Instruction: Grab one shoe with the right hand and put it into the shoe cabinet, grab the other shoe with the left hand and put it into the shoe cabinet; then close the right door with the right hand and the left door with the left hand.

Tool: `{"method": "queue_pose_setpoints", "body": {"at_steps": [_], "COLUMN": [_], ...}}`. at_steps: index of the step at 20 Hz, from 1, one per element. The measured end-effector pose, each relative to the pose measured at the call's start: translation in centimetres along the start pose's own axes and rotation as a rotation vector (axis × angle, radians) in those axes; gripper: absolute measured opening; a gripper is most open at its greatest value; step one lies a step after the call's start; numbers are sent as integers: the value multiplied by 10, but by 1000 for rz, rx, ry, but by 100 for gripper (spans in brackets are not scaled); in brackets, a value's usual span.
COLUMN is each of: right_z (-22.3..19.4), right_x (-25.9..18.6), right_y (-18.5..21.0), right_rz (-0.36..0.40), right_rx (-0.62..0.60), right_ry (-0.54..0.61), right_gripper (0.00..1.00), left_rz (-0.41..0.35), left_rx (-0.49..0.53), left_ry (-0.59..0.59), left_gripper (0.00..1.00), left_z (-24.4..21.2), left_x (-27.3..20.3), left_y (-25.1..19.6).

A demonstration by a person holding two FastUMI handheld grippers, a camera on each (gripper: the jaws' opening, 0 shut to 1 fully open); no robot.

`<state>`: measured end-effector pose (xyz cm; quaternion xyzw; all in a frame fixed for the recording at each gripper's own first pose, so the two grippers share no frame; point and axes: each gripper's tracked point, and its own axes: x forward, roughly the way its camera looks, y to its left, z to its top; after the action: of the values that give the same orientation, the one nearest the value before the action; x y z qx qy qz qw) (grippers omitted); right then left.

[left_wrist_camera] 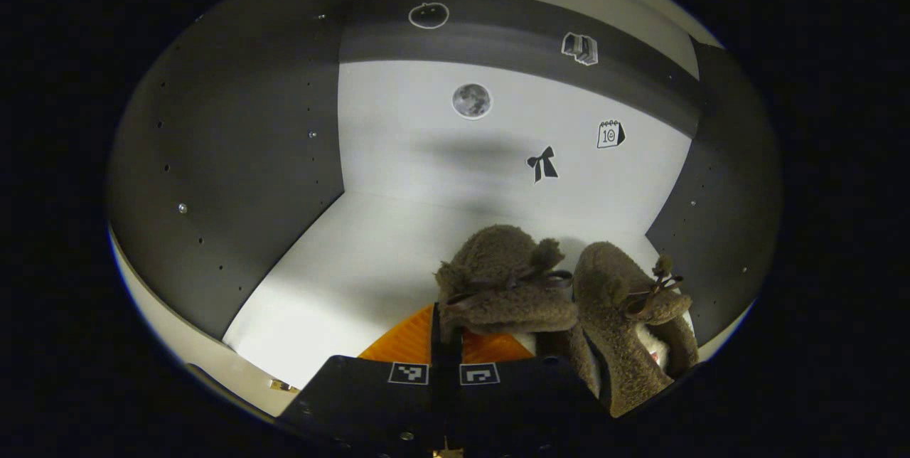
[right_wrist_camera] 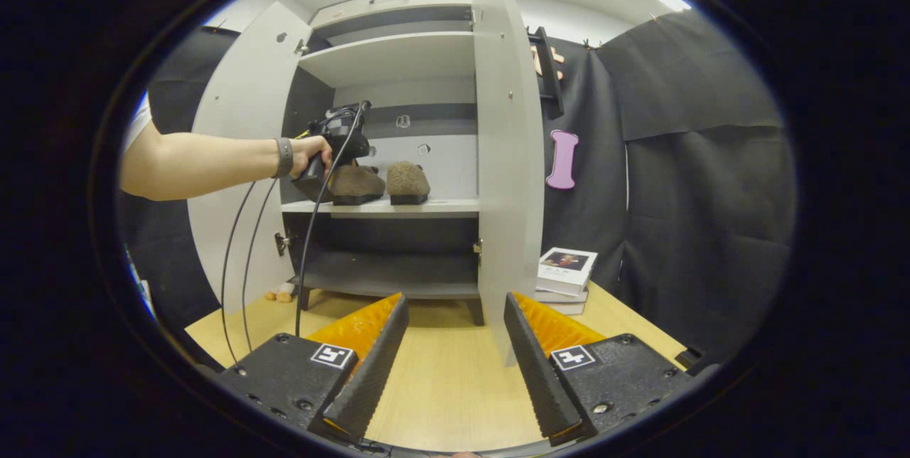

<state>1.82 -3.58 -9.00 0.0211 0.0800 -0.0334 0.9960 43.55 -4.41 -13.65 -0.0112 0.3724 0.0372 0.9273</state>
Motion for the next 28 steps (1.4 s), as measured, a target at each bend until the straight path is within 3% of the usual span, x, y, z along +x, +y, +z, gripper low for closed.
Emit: {"method": "queue_pose_setpoints", "body": {"at_steps": [1,2,8,10,11,14,16,17,18,19,25,28], "right_z": [-2,-3,0,-2,-4,-4,-4,-3,-3,-5,-8,-9], "right_x": [0,1,2,2,2,0,0,-1,-1,-2,-9,-14], "right_y": [2,4,8,6,5,0,-3,-4,-4,-5,-1,1], "right_rz": [5,12,25,25,24,13,8,6,6,6,26,32], "right_rx": [0,-1,0,8,13,24,31,33,33,34,39,36], "right_ry": [5,8,-10,-7,-5,-9,-15,-18,-18,-18,-7,-10], "right_gripper": [90,87,87,87,87,87,87,87,87,87,87,87], "left_rz": [5,6,-12,-15,-7,34,88,109,120,117,36,-52], "left_rx": [4,8,2,25,51,124,162,177,187,185,130,90], "left_ry": [5,3,-2,-13,-23,-72,-115,-138,-159,-176,-266,-308], "left_gripper": [2,2,9,32,25,33,46,82,79,84,86,86], "left_z": [-1,-1,0,3,4,13,19,22,24,24,34,32], "left_x": [2,2,-1,-2,-4,-16,-27,-34,-42,-49,-87,-126], "left_y": [0,0,-5,-5,-4,0,11,15,18,18,13,-3]}}
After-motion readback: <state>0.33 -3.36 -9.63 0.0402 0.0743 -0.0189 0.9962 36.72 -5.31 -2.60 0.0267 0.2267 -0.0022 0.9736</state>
